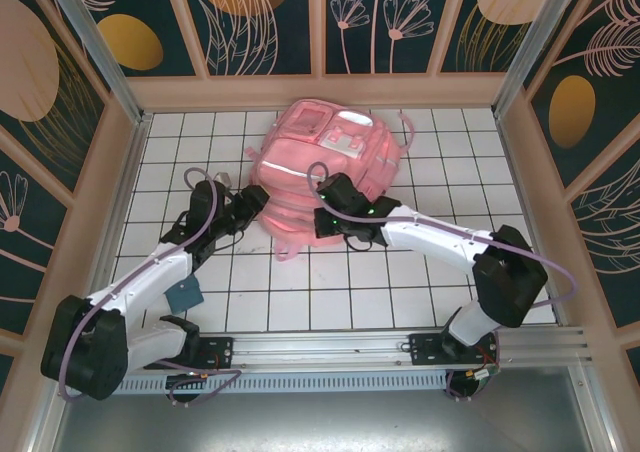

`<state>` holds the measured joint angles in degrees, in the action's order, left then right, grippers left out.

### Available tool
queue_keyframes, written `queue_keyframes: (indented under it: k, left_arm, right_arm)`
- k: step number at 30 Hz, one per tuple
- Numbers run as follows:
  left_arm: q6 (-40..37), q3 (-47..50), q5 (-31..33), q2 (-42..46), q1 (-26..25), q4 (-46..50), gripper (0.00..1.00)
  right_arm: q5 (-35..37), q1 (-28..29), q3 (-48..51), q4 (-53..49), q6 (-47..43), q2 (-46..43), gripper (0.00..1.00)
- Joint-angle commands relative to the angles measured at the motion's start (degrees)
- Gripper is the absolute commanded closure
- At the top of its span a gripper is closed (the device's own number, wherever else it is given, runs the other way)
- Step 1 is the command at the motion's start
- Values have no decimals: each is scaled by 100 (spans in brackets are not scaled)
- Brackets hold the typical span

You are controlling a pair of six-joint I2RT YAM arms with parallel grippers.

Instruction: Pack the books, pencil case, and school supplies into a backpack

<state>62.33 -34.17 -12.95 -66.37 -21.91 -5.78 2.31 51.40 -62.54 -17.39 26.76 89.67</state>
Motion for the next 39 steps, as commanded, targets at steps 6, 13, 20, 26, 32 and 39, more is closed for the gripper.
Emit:
queue_keyframes:
  k: [6,13,20,26,32,39]
  left_arm:
    - [-1173,-549,58,-160,-243,1341,45]
    - [493,40,-711,-289,-328,-396,52]
    - [1224,285,-520,-406,-374,-838,52]
    - [1610,463,-569,-607,-419,-1214,55]
    - [1632,556,-302,-649,-419,-1169,76]
    - [881,485,595,-360,-428,-383,100]
  right_arm:
    - [-530,276,-241,502,-109,-11,100]
    - [-670,399,-153,645,-154,101,100]
    - [-784,576,-124,759,-229,234,100]
    - [-861,639,-105,828,-320,260,100]
    - [-466,666,-67,595,-369,214,100]
    - [1575,428,214,-488,-848,-75,100]
